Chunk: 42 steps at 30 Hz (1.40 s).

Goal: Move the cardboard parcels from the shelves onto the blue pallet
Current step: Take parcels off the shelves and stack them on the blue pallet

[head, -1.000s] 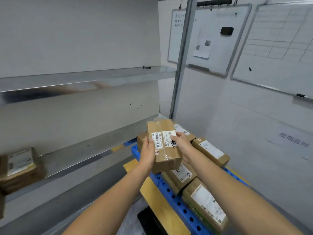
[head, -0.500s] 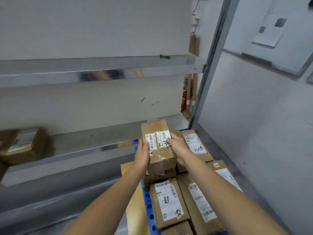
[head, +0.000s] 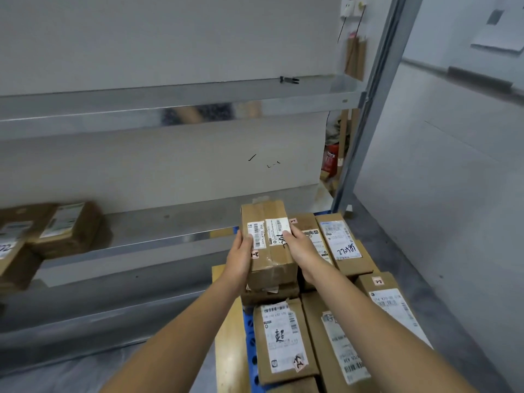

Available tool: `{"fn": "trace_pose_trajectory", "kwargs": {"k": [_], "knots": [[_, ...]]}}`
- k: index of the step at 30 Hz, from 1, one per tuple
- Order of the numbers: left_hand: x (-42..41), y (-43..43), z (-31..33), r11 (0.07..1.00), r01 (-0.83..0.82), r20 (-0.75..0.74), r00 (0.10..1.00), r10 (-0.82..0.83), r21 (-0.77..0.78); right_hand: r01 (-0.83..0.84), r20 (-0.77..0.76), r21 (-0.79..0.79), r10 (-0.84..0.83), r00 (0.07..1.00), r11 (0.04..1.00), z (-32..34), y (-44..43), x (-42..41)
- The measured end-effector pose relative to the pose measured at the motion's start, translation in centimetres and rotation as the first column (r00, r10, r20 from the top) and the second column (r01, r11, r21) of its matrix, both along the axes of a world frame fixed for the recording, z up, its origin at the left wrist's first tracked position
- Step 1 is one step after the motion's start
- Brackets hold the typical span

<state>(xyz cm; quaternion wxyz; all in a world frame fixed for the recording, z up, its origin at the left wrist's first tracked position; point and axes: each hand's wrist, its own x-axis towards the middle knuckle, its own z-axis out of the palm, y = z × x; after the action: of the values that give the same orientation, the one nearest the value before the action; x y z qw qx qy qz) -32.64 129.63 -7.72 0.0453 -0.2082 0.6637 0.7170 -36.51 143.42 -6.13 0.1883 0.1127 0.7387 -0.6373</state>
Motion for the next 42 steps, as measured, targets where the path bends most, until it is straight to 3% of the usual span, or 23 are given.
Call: {"fn": "trace_pose_trajectory", "kwargs": {"k": [4,9,15,22,28,32,36,42], "knots": [[1.5,-0.9,0.8,0.997,-0.060,-0.021,0.998,0.059,-0.057,0.081,-0.164,0.079,-0.067,0.984,0.994,1.8,-0.5,0.6],[5.8,-5.5,2.7,0.983,-0.038,-0.091,0.996,0.022,-0.181,0.178,-0.336,0.088,-0.139,0.932,0.980,4.2,-3.7,3.3],[13.3,-17.6,6.0,0.838,-0.075,-0.273,0.958,-0.090,-0.541,0.039,-0.396,0.203,0.045,0.917,0.978,8.1,-15.6,8.9],[25.8,-35.1,9.4,0.653,-0.274,-0.317,0.947,0.056,-0.705,-0.284,-0.459,0.307,0.403,0.792,0.908,11.1,-35.5,20.5],[35.5,-46.8,10.5,0.500,-0.382,-0.339,0.924,0.179,-0.777,-0.464,-0.500,0.408,0.618,0.607,0.786,12.1,-48.9,29.4],[40.8,-52.5,9.9,0.427,-0.391,-0.311,0.918,0.247,-0.815,-0.544,-0.483,0.435,0.696,0.532,0.718,12.4,-55.0,33.2],[44.7,-57.7,9.0,0.395,-0.421,-0.302,0.894,0.331,-0.816,-0.588,-0.473,0.450,0.738,0.481,0.672,12.6,-60.9,35.9],[46.4,-64.5,8.0,0.357,-0.470,-0.322,0.858,0.401,-0.808,-0.651,-0.428,0.413,0.767,0.478,0.636,11.4,-68.7,36.4]]}}
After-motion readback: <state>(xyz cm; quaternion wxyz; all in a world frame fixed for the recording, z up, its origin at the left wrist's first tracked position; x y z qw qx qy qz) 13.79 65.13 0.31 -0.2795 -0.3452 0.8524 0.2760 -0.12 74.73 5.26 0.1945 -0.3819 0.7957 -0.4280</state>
